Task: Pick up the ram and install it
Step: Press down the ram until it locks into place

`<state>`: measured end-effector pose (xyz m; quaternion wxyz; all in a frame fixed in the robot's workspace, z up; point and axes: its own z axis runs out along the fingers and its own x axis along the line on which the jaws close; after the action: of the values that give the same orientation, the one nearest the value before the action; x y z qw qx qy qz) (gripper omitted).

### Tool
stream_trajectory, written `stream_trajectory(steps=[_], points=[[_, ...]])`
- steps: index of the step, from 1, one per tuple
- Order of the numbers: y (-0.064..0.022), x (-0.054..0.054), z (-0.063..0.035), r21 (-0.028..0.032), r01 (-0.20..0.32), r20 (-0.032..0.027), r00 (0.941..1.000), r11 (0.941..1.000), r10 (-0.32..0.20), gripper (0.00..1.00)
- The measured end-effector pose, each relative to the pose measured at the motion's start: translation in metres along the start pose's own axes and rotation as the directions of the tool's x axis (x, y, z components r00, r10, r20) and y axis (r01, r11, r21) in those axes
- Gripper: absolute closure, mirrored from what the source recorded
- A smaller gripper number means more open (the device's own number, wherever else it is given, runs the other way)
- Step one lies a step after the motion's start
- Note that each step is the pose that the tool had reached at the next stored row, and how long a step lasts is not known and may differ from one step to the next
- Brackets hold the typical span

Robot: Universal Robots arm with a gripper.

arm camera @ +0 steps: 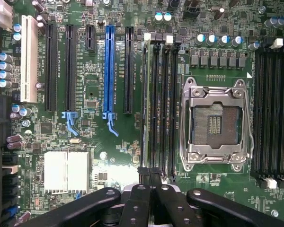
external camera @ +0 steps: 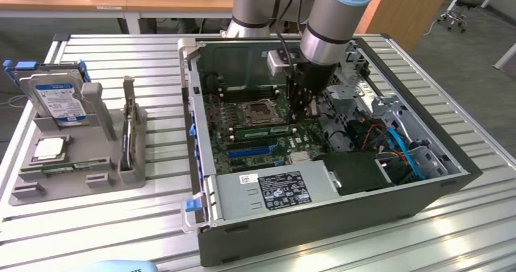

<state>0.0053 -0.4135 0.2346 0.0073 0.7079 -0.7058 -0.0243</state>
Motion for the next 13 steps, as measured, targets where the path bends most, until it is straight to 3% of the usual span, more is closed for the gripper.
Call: stream_trajectory(steps=[13], points=[[-0.0025,0.0000,0.0009,0.0000,0.000,0.0000,1.0000,1.0000,0.000,0.90]])
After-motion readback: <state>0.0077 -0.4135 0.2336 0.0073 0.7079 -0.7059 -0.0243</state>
